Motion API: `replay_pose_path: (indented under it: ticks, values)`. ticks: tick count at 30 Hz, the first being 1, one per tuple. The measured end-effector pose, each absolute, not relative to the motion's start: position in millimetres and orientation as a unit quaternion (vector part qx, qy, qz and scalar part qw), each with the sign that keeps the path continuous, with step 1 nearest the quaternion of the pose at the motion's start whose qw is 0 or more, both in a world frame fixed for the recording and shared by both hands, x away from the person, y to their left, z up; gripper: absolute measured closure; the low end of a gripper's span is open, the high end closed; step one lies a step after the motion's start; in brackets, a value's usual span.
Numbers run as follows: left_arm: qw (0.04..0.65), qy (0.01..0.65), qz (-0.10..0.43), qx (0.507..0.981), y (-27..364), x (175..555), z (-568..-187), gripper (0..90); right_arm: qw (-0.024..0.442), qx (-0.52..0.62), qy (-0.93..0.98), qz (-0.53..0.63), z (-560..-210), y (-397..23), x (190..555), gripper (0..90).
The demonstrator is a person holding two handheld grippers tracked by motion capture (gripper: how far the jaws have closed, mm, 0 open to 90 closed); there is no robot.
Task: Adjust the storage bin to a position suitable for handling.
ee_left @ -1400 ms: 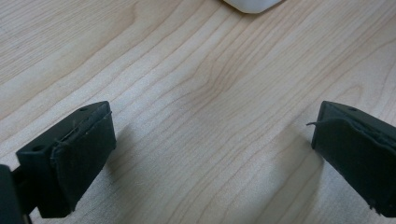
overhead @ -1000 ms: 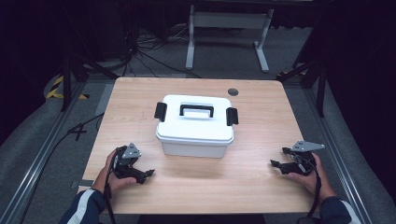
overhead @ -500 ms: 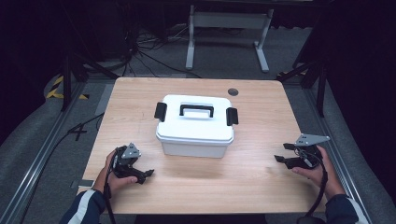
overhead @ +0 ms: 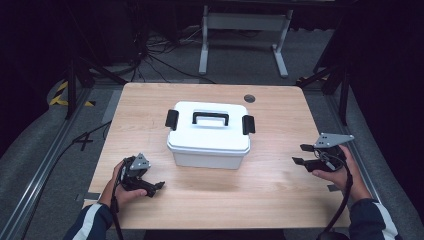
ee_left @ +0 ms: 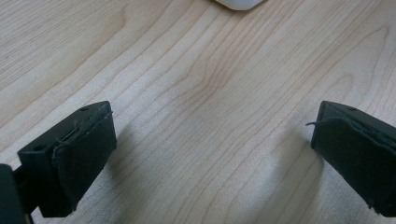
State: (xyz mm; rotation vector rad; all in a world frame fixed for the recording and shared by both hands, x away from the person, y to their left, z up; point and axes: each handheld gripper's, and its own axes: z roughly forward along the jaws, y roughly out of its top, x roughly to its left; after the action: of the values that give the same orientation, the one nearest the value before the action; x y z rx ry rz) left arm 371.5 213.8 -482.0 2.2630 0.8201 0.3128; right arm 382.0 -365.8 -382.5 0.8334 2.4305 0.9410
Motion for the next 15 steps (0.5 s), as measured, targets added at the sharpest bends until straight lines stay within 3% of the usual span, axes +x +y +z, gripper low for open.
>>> replay_pose_path:
  ticks: [15]
  values:
    - [0.354, 0.321, 0.123, 0.87, 214.3, 370.5, -482.7, 0.6, 0.21, 0.256, 0.885, 0.326, -342.6, -334.5, 399.1, 44.1]
